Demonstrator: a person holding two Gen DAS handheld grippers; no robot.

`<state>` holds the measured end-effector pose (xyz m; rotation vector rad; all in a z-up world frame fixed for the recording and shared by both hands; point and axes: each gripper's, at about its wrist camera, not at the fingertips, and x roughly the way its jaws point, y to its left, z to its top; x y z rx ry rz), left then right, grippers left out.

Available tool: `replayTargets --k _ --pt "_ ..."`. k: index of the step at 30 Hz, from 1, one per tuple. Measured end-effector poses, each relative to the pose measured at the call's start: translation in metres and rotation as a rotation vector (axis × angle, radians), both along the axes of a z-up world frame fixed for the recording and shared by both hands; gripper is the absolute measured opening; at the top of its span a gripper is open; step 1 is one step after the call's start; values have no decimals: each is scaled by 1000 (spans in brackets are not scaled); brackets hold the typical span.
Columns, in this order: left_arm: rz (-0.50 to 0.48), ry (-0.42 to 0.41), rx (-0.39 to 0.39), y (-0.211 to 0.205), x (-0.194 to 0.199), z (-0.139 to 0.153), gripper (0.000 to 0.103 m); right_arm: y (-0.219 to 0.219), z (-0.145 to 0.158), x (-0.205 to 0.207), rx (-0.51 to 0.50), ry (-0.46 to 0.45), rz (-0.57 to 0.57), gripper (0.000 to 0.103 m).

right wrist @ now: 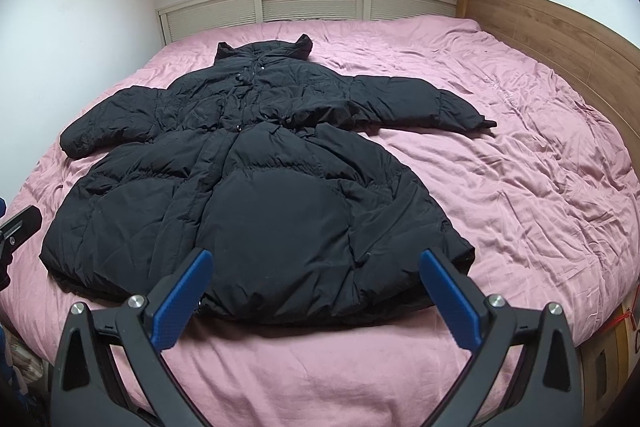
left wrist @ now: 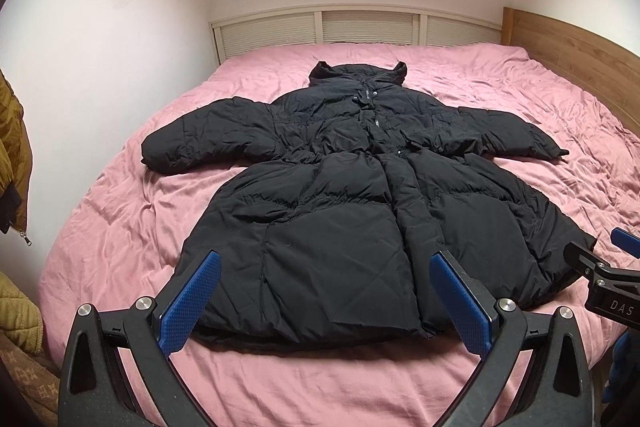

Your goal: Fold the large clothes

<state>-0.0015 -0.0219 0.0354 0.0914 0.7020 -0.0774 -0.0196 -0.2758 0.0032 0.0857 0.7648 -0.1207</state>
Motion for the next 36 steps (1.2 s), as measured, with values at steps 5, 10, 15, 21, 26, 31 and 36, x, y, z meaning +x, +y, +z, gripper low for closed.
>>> replayTargets --k 5,10,15,21,26,31,36 --pt "-7 18 -2 -1 11 -4 102 -1 -8 8 -1 18 8 103" --pt "-11 61 -33 6 29 -12 102 -2 -11 21 -4 22 16 103" --pt "7 102 -63 26 65 -22 102 -8 -13 50 -16 24 28 103" --pt "85 136 -143 75 148 -33 102 -22 -24 114 20 36 24 103" --pt "155 165 -187 109 224 -38 102 -38 -30 170 68 44 -5 103" --pt "234 221 -234 149 273 -39 102 -46 -17 209 59 85 -31 103" --pt "323 242 -291 197 309 -43 102 -47 0 235 32 147 -35 103"
